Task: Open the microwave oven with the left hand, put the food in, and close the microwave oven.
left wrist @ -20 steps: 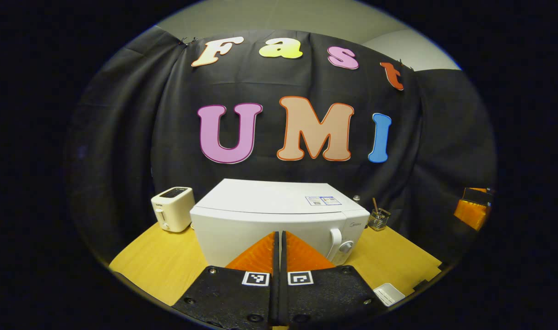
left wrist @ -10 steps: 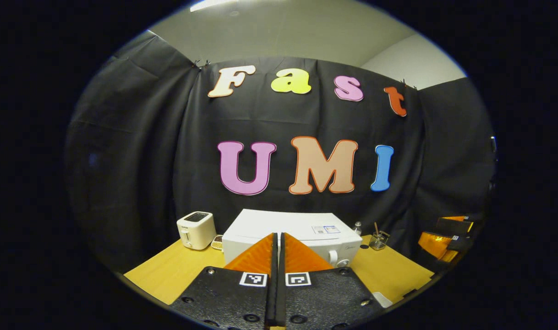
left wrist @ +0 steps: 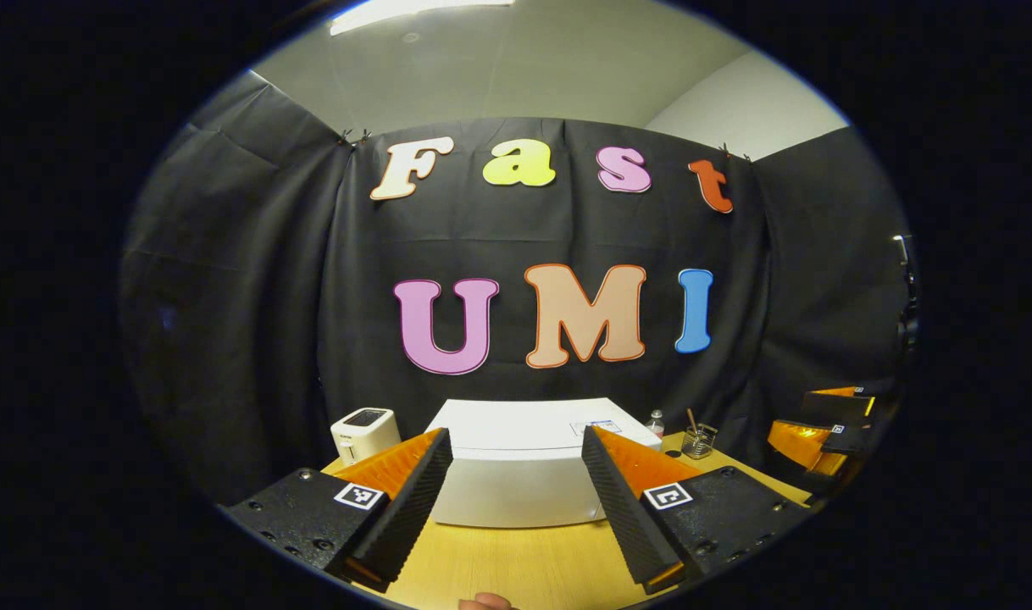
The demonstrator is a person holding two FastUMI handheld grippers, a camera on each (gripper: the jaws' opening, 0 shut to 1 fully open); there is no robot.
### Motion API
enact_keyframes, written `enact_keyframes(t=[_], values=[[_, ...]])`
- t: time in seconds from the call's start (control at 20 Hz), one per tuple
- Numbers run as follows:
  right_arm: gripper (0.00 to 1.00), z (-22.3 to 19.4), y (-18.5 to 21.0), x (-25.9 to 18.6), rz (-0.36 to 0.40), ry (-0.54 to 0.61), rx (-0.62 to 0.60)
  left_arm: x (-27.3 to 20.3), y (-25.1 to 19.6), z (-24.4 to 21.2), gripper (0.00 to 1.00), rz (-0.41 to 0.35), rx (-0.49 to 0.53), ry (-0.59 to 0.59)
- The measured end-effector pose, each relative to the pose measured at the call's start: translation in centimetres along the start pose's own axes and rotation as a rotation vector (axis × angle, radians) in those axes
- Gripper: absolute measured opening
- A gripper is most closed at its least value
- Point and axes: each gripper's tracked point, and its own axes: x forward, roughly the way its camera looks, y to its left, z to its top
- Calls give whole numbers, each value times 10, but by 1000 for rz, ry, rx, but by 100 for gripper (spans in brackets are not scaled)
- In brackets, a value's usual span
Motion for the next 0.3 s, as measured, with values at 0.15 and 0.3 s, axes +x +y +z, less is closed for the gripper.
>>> enact_keyframes(t=[0.15, 0.3], values=[[96, 3, -6, -4, -20, -9, 4, 3, -4, 2, 93, -23, 20, 3], [96, 6, -12, -8, -38, -17, 12, 3, -9, 4, 93, -45, 31, 2]])
